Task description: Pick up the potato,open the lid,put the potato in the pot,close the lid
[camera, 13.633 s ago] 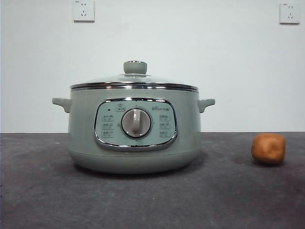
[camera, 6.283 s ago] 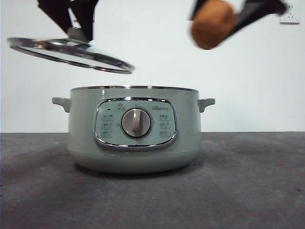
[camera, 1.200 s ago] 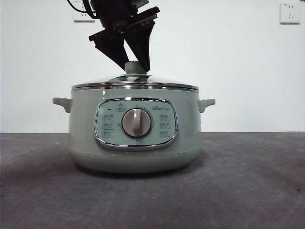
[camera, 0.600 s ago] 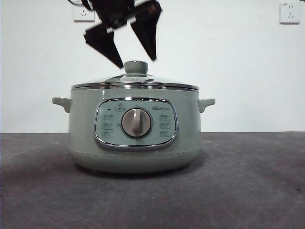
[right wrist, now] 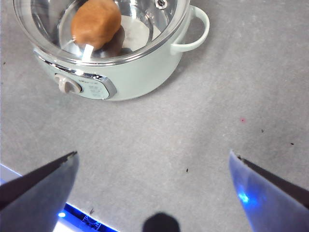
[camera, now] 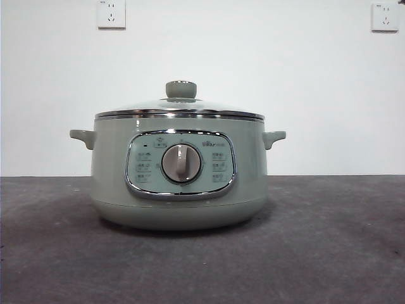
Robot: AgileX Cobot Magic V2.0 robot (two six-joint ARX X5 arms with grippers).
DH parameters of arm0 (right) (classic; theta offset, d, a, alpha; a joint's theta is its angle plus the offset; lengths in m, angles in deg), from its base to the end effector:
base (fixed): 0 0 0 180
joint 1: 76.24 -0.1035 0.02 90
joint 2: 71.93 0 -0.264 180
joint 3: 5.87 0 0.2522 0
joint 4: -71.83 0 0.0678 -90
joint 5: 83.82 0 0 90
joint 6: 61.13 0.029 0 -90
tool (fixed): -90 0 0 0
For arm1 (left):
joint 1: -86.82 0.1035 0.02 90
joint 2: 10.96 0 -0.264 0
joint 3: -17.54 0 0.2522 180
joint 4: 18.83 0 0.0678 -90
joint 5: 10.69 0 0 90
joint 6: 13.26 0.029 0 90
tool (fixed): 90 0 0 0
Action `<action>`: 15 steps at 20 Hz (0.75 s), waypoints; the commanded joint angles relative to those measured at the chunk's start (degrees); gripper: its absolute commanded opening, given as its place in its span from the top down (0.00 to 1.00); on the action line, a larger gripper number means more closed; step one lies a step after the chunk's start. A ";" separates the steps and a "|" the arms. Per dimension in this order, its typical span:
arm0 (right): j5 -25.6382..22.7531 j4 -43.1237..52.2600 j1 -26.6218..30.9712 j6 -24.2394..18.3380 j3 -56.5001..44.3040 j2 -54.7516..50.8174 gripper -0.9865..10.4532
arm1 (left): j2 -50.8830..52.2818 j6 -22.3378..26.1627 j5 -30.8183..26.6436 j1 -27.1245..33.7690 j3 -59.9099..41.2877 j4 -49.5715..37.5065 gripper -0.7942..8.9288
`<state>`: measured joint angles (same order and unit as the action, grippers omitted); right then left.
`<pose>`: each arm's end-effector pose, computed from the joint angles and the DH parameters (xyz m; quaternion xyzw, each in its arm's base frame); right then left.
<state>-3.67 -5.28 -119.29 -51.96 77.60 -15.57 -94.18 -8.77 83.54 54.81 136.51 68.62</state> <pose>0.1204 0.1057 0.3644 -0.1182 0.3979 0.2278 0.8808 0.2138 -0.1362 0.4371 0.1381 0.4120 -0.2963 0.8506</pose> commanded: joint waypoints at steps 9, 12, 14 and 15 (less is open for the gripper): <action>1.92 -1.51 0.04 -1.70 -0.55 0.13 0.91 | 8.15 0.00 0.70 0.07 -0.44 1.86 0.92; 1.92 -0.92 0.04 -1.70 -0.55 0.13 0.91 | 8.09 0.04 0.66 0.11 -0.42 1.84 0.92; 1.64 -0.94 0.04 -1.70 -0.55 0.13 0.91 | 7.96 0.04 0.66 0.09 -0.42 1.84 0.92; 1.49 -0.96 0.04 -1.70 -0.55 0.13 0.91 | 7.96 0.04 0.68 0.09 -0.42 1.84 0.92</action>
<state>-1.94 -6.57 -119.29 -53.44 77.60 -15.53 -86.14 -8.79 84.02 54.81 136.51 70.70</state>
